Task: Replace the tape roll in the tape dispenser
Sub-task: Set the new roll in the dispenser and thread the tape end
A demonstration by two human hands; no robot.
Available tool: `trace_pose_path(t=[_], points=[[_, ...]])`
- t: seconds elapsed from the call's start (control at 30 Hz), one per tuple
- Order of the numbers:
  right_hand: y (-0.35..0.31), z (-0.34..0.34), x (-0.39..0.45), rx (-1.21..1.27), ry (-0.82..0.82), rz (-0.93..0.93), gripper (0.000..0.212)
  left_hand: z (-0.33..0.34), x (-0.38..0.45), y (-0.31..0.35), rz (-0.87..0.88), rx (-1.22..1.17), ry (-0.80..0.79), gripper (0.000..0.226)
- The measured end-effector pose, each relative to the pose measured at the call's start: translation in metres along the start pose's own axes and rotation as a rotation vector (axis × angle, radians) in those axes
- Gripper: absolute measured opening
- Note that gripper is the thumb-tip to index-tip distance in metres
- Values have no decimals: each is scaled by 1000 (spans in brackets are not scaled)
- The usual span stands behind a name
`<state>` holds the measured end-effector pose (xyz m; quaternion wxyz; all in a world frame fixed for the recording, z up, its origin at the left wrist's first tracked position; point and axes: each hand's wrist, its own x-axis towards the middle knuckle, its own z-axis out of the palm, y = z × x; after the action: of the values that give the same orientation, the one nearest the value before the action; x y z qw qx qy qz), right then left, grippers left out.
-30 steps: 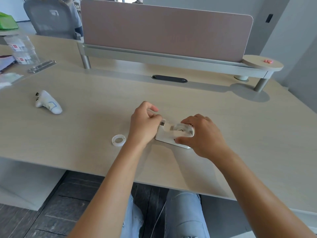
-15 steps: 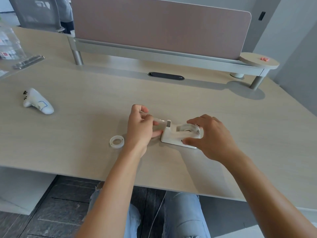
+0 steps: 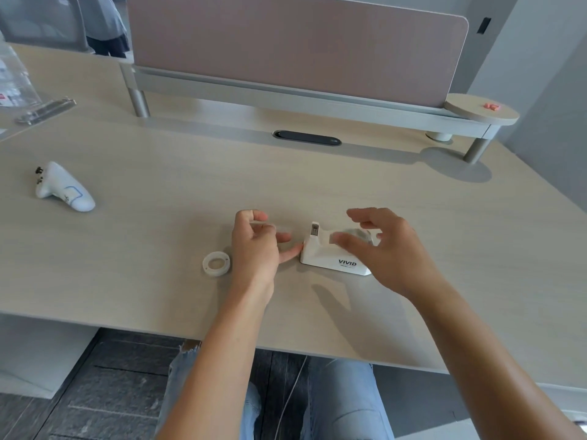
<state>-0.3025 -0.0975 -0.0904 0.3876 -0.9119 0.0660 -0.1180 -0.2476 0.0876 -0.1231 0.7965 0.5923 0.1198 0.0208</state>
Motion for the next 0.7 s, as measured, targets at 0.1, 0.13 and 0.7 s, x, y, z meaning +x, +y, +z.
trace_pose_path(t=[0.1,0.13,0.7], points=[[-7,8,9,37,75,34,40,-5,2,0,-27,88,2,18],[-9,11,12,55,74,64,39,-7,3,1,-23,136,-2,18],[-12,26,27,150,-21,100,31,-10,-35,-12,678,913,-83,45]])
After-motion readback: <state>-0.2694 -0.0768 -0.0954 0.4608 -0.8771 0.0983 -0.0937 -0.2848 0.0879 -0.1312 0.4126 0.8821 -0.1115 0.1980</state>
